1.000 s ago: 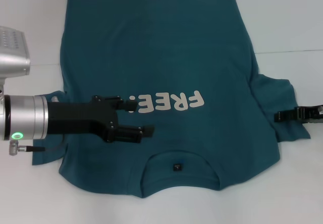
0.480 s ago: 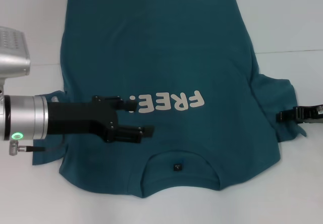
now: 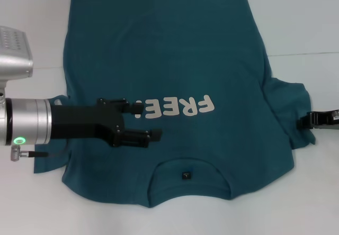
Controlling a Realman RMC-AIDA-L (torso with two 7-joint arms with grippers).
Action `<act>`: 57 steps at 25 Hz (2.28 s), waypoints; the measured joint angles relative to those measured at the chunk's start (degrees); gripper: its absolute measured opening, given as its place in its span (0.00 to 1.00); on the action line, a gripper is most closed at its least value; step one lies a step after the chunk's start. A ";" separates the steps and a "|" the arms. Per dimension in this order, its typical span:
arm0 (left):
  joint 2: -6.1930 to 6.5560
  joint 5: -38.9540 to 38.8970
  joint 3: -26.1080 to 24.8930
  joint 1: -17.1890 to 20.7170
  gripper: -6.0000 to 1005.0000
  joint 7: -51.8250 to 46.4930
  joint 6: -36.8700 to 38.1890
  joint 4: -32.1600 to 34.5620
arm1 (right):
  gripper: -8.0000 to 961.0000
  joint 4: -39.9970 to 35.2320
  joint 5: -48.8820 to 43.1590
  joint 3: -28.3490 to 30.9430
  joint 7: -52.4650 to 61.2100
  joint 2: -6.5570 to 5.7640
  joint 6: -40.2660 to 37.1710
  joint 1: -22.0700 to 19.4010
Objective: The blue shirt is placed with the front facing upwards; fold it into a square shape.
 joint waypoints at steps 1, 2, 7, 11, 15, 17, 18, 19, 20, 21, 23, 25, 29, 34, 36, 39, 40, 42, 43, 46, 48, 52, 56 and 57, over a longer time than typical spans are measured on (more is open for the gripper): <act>0.00 0.00 0.00 -0.01 0.90 0.00 0.00 0.00 | 0.42 0.00 -0.05 0.01 0.04 -0.01 -0.02 0.03; -0.01 0.00 0.00 -0.04 0.90 0.00 -0.01 0.00 | 0.37 0.01 -0.10 0.01 0.06 0.00 -0.04 0.05; -0.01 0.00 0.00 -0.15 0.90 0.00 -0.04 0.00 | 0.13 0.00 -0.26 0.03 0.19 -0.11 -0.04 0.07; -0.01 0.00 0.00 -0.18 0.90 -0.02 -0.04 0.00 | 0.07 -0.10 -0.29 0.03 0.21 -0.34 -0.14 0.08; -0.01 0.00 0.00 -0.19 0.90 -0.15 -0.04 0.00 | 0.04 -1.47 -0.30 0.10 0.21 -0.48 -1.67 -0.53; -0.01 0.00 0.00 -0.19 0.90 -0.24 -0.08 0.00 | 0.04 -2.66 -0.28 0.28 0.21 -0.53 -2.58 -1.20; -0.01 0.00 0.00 -0.19 0.90 -0.27 -0.10 0.00 | 0.04 -3.27 -0.27 0.33 0.21 -0.55 -2.98 -1.57; -0.05 0.00 0.00 -0.19 0.90 -0.29 -0.14 0.02 | 0.04 -3.72 -0.26 0.32 0.21 -0.55 -3.24 -1.82; -0.11 0.00 0.00 -0.19 0.90 -0.30 -0.19 0.03 | 0.04 -4.11 -0.26 0.28 0.21 -0.56 -3.46 -2.05; -0.22 0.00 0.01 -0.19 0.90 -0.31 -0.30 0.06 | 0.04 -4.46 -0.28 0.20 0.21 -0.56 -3.68 -2.26; -0.35 0.00 0.24 -0.20 0.90 -0.32 -0.49 0.07 | 0.04 -4.94 -0.32 0.10 0.21 -0.59 -3.82 -2.54; -0.38 0.00 0.58 -0.25 0.90 -0.36 -0.56 0.08 | 0.04 -5.62 -0.39 0.10 0.21 -0.63 -3.81 -2.95; -0.38 0.00 0.69 -0.27 0.90 -0.41 -0.56 0.09 | 0.04 -5.91 -0.86 0.44 0.21 -0.83 -3.15 -3.34; -0.42 0.00 0.71 -0.26 0.90 -0.43 -0.57 0.09 | 0.04 -5.93 -0.97 0.09 0.05 -1.17 -0.05 -3.77; -0.43 0.00 0.71 -0.25 0.90 -0.44 -0.57 0.09 | 0.04 -5.93 -1.00 0.07 -0.11 -1.16 0.93 -3.87; -0.44 0.00 0.70 -0.23 0.90 -0.48 -0.57 0.09 | 0.04 -5.93 -1.00 0.05 -0.39 -1.14 2.17 -3.85; -0.45 0.00 0.70 -0.23 0.90 -0.50 -0.56 0.09 | 0.04 -5.93 -1.00 0.04 -0.43 -1.14 2.72 -3.79; -0.45 0.00 0.70 -0.22 0.90 -0.54 -0.54 0.09 | 0.04 -5.77 -1.04 0.03 -0.45 -1.23 3.65 -3.67; -0.45 0.00 0.70 -0.21 0.90 -0.57 -0.52 0.09 | 0.04 -5.66 -1.25 0.03 -0.45 -1.31 4.15 -3.59; -0.45 0.00 0.70 -0.17 0.90 -0.85 -0.53 0.00 | 0.04 -5.50 -2.74 0.02 -0.34 -1.40 5.56 -3.31; -0.45 0.00 0.70 -0.12 0.90 -0.99 -0.56 -0.05 | 0.04 -5.40 -3.68 0.02 -0.25 -1.37 6.66 -3.16; -0.45 0.00 0.70 -0.18 0.90 -1.04 -0.61 -0.03 | 0.04 -5.35 -4.03 -0.05 -0.48 -1.29 8.46 -3.10; -0.45 0.00 0.70 -0.24 0.90 -1.05 -0.74 -0.09 | 0.04 -5.34 -4.05 -0.07 -1.08 -1.33 9.53 -2.84; -0.45 0.00 0.70 -0.30 0.90 -1.05 -0.95 -0.09 | 0.04 -5.35 -4.05 -0.07 -1.36 -1.32 9.94 -2.67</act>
